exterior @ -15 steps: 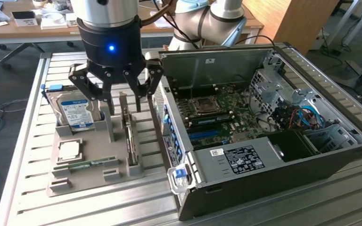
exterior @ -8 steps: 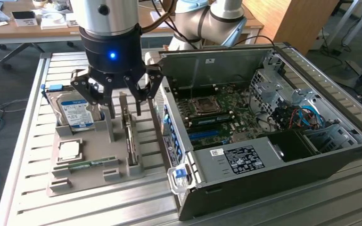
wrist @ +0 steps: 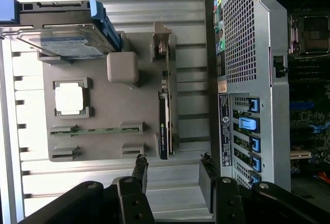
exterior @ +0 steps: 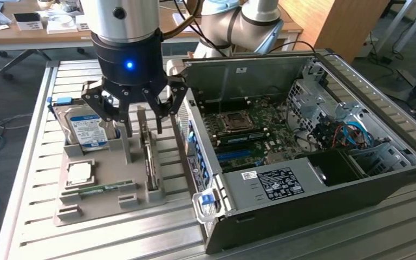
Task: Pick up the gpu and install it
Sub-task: 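Pick up the gpu and move the gpu toward the slot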
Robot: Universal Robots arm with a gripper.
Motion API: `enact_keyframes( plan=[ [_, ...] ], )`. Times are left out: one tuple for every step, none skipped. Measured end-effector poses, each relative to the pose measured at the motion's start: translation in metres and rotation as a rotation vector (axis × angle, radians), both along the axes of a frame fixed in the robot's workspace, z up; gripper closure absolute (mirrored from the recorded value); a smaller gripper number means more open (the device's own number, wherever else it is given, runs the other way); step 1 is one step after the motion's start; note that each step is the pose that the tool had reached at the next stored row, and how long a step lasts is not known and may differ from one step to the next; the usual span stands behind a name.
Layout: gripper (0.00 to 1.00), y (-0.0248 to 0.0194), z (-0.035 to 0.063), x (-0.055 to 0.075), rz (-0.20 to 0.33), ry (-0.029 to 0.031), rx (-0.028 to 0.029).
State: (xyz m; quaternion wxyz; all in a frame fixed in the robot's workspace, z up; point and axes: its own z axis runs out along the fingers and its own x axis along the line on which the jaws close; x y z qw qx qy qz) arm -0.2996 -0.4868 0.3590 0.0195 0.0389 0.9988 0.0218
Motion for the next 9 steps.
enact_keyframes(
  plan=[
    [0.47, 0.0000, -0.0001, 0.000, 0.000, 0.0000, 0.0000],
    [0.47, 0.0000, -0.0006, 0.000, 0.000, -0.0002, 0.0002],
    [0.47, 0.0000, -0.0015, 0.000, 0.000, -0.0003, 0.0003],
    [0.47, 0.0000, -0.0025, 0.000, 0.000, -0.0001, 0.0001],
    [0.47, 0.0000, -0.0040, 0.000, 0.000, 0.0000, 0.0000],
    [0.47, 0.0000, -0.0058, 0.000, 0.000, 0.0000, 0.0000],
    [0.47, 0.0000, -0.0076, 0.000, 0.000, 0.0000, 0.0000],
    [0.47, 0.0000, -0.0094, 0.000, 0.000, 0.0000, 0.0000],
    [0.47, 0.0000, -0.0112, 0.000, 0.000, 0.0000, 0.0001]
  ],
)
